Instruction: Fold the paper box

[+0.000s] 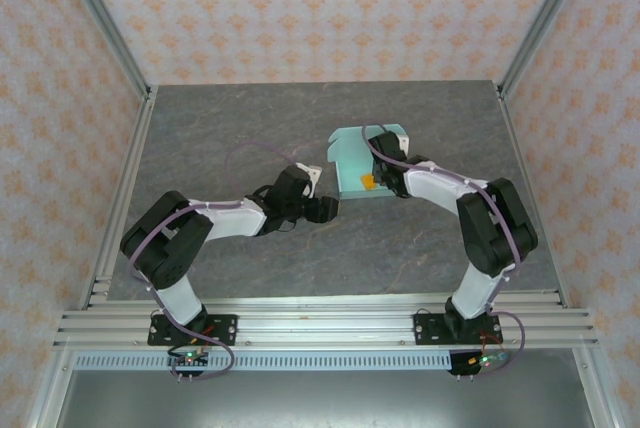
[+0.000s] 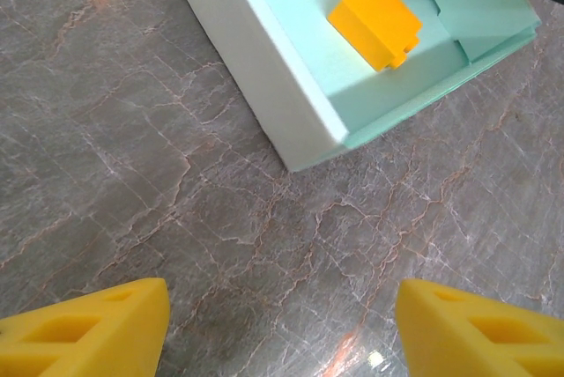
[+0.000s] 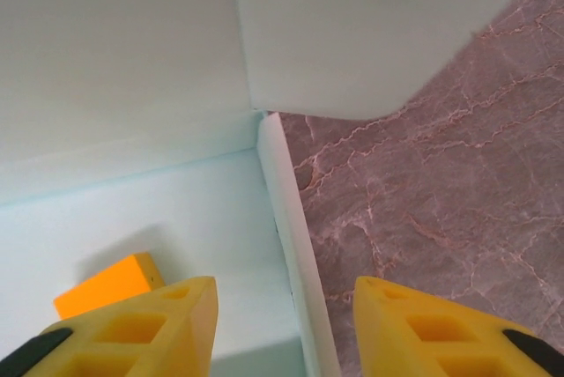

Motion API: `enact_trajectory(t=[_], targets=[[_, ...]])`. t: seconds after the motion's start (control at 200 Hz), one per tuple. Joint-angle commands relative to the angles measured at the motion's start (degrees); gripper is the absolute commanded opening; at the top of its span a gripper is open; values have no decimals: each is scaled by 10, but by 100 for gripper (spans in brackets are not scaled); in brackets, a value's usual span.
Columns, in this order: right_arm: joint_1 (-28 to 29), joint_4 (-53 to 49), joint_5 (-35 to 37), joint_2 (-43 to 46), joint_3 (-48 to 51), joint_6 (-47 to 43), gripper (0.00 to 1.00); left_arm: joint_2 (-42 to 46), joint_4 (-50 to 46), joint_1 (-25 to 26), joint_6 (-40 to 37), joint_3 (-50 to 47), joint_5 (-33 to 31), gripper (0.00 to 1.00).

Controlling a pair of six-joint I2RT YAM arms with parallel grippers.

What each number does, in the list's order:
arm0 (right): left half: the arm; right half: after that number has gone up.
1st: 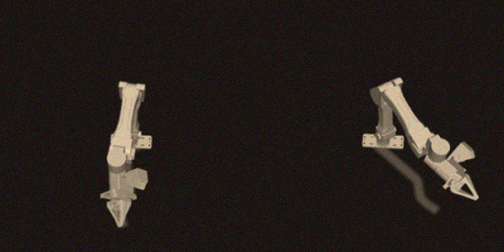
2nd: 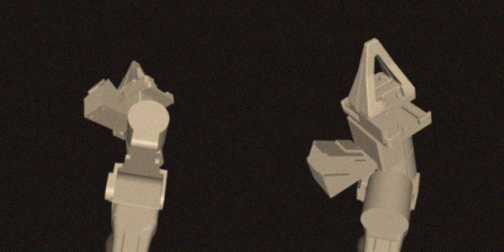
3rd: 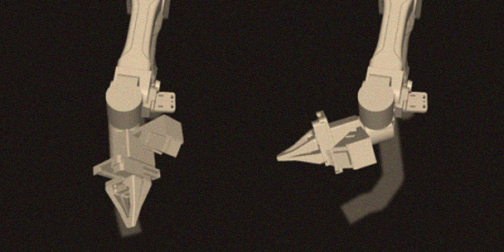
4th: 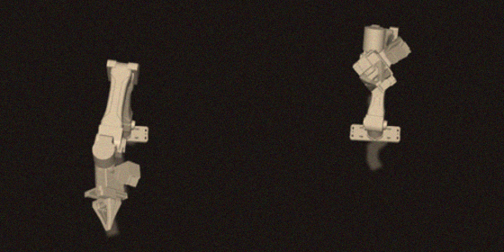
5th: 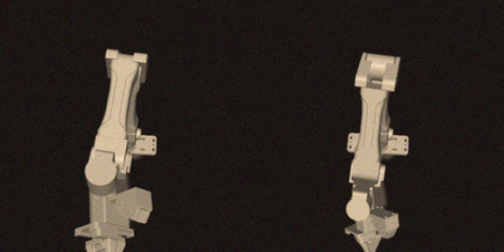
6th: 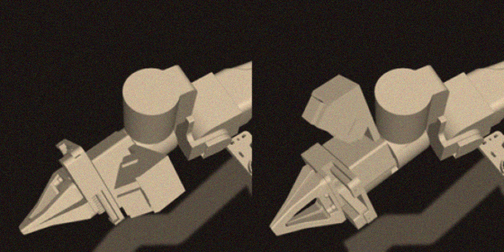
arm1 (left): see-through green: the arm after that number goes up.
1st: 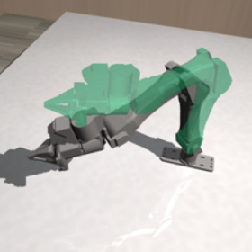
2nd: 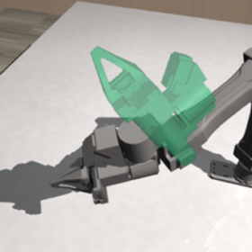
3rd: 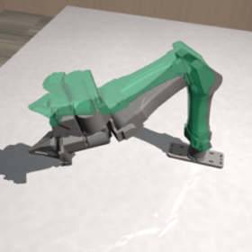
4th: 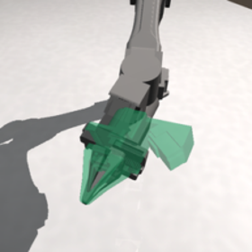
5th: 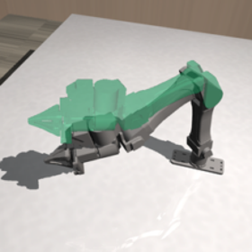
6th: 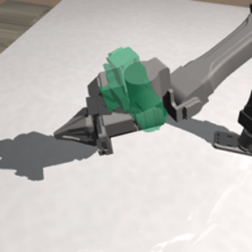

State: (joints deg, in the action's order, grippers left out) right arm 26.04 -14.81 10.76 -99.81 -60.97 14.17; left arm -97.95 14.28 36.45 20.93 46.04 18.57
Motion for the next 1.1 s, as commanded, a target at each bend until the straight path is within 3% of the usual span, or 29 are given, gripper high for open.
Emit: enact_trajectory(t=[0.0, 0.305, 0.621, 0.861, 1.096], targets=[[-2, 10, 32, -24, -15, -18, 42, 25, -3, 4, -6, 4, -8, 69], [-3, 38, 28, -43, -16, -49, 35, 21, -3, 4, -7, 4, -5, 69], [-2, 37, -4, 50, 26, -60, 53, 56, 6, 4, 7, -15, -70, 69], [-6, 46, -35, 144, 55, -102, 56, 102, 10, -7, -15, -16, -113, 71], [-100, 93, -195, 170, 37, -168, 62, 79, -6, -64, -80, 43, -65, 74]])
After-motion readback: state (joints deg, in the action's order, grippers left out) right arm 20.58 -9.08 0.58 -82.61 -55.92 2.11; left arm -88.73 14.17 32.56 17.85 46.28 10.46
